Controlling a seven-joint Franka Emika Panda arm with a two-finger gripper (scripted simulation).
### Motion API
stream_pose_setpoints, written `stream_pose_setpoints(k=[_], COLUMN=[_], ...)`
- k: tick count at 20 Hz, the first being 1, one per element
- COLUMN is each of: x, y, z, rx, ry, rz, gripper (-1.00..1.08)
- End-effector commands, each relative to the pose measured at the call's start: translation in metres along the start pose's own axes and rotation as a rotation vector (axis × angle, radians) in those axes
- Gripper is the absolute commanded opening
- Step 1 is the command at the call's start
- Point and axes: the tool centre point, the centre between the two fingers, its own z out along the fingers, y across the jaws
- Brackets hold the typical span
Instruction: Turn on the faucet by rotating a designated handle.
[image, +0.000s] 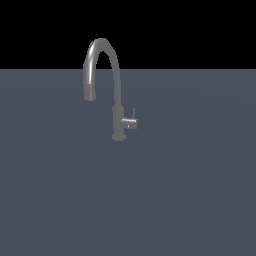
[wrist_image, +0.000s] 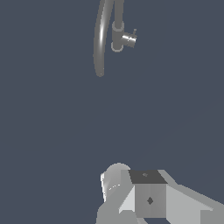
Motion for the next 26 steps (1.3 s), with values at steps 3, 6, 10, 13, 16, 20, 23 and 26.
stream_pose_setpoints(k=[3, 6, 10, 13, 16, 20, 23, 26], x=[0.001, 0.004, 0.012, 0.022, 0.035, 0.057, 0.076, 0.095], y=[0.000, 0.000, -0.001, -0.002, -0.003, -0.003, -0.003, -0.002], z=[0.000, 0.000, 0.002, 0.003, 0.005, 0.010, 0.014, 0.019], rx=[0.001, 0.009, 0.030, 0.054, 0.086, 0.140, 0.187, 0.236], ry=[-0.001, -0.007, -0.023, -0.040, -0.064, -0.104, -0.139, -0.175], rz=[0.002, 0.010, 0.031, 0.056, 0.088, 0.142, 0.191, 0.241], gripper=[-1.00, -1.00, -1.00, -1.00, -1.00, -1.00, -1.00, -1.00])
